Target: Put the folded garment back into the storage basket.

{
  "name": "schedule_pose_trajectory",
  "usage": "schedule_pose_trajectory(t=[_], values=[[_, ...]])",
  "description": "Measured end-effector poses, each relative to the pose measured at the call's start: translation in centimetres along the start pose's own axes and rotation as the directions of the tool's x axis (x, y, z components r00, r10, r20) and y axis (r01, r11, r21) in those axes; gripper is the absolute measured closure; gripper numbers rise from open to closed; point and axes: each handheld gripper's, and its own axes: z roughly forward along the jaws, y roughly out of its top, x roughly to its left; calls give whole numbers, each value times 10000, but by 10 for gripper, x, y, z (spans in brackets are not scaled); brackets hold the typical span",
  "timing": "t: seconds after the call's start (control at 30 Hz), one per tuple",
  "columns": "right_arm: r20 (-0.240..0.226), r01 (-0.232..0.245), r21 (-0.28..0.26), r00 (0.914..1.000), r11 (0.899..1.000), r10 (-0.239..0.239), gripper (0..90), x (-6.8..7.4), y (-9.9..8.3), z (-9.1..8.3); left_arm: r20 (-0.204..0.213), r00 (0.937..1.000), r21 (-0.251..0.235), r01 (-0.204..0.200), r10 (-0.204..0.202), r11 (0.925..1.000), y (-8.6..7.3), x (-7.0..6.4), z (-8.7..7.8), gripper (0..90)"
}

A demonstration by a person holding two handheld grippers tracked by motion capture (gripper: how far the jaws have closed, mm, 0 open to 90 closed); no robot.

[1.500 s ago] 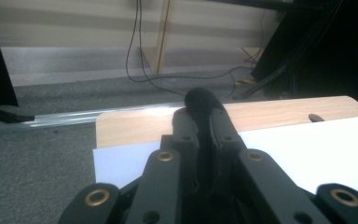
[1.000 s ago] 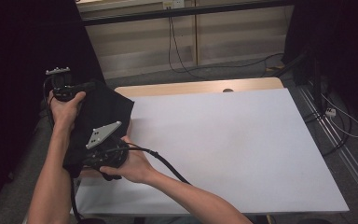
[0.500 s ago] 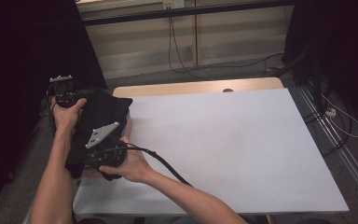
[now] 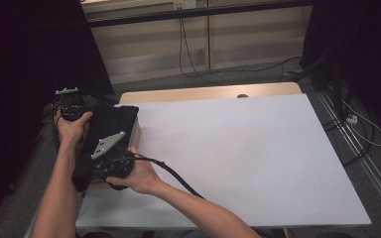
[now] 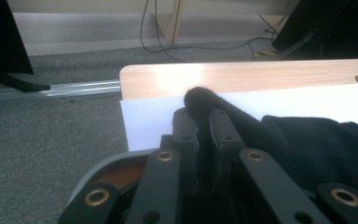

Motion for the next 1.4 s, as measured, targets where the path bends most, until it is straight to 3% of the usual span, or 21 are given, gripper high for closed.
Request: schedule_pose_trajectory(t=[0.3,0.37,0.8,1.0,1.13,1.23,1.4], values=[[-16,-23,148,10000,9999,23,852,-3,-3,6,-230,9997,31,93,-92,10000,-9,7,6,832],[-22,-33,183,10000,9998,33,852,-4,-3,7,-569,9984,206,72,-60,9998,-11,8,7,831],[-3,-92,321,10000,9994,92,851,-8,-7,12,-781,9969,562,-55,99,9984,-17,7,17,828],[-85,-221,386,9997,9990,224,850,-12,-9,15,-922,9957,452,4,38,9990,-20,10,19,826],[-120,-231,399,9996,9989,236,848,-13,-9,16,-983,9951,417,90,-49,9991,-21,11,18,826],[-171,-242,453,9995,9987,250,848,-14,-9,17,-1131,9933,571,-188,252,9982,-20,9,16,826],[-122,-250,529,9996,9983,256,847,-17,-11,19,-1175,9930,705,-53,136,9975,-23,11,14,823]])
